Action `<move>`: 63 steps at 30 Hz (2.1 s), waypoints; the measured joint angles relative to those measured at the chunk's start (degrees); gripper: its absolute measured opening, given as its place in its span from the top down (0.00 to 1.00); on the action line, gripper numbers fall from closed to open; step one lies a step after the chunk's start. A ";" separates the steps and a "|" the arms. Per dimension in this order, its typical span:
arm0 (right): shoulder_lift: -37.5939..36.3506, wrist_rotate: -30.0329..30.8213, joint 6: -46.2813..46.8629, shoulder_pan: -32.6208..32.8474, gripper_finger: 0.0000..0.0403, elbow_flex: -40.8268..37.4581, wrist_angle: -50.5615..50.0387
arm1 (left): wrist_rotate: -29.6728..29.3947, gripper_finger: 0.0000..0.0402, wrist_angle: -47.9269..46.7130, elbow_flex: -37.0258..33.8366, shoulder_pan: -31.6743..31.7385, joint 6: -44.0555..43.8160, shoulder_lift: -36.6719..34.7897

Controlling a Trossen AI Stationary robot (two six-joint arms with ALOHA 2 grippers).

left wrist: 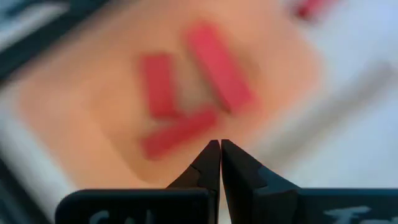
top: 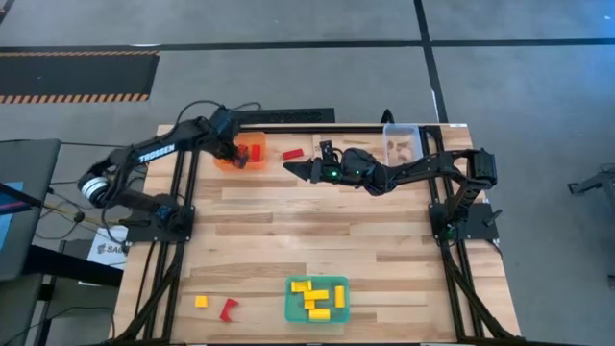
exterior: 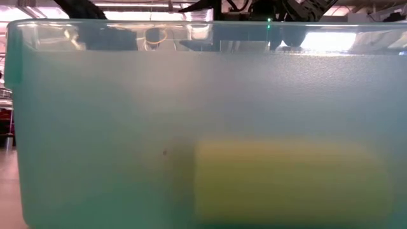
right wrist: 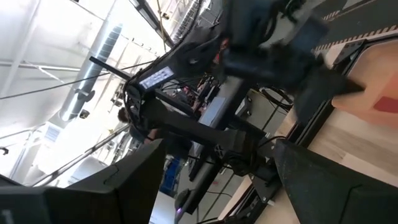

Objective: Sort & place blocks by color
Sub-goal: Put the block into the orange bin

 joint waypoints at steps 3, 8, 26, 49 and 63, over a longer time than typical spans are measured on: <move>0.00 -0.02 -0.47 0.38 0.20 0.00 -0.01 | 4.38 1.00 -5.65 0.00 -6.33 1.48 -4.03; 0.00 -0.10 -1.55 0.47 0.20 0.00 -0.02 | 10.31 1.00 -12.44 0.00 -19.29 -0.46 -11.07; 0.00 -8.84 -2.06 -1.92 0.20 0.00 0.52 | 13.76 1.00 -14.38 0.00 -83.08 -25.12 -15.63; 0.00 -8.79 -3.50 -1.84 0.20 0.00 -0.06 | -4.02 0.29 9.20 0.00 -106.06 -46.51 9.14; 0.00 -8.74 -3.11 -1.80 0.20 -0.02 -1.47 | -9.55 0.24 14.25 0.00 -104.98 -60.75 13.26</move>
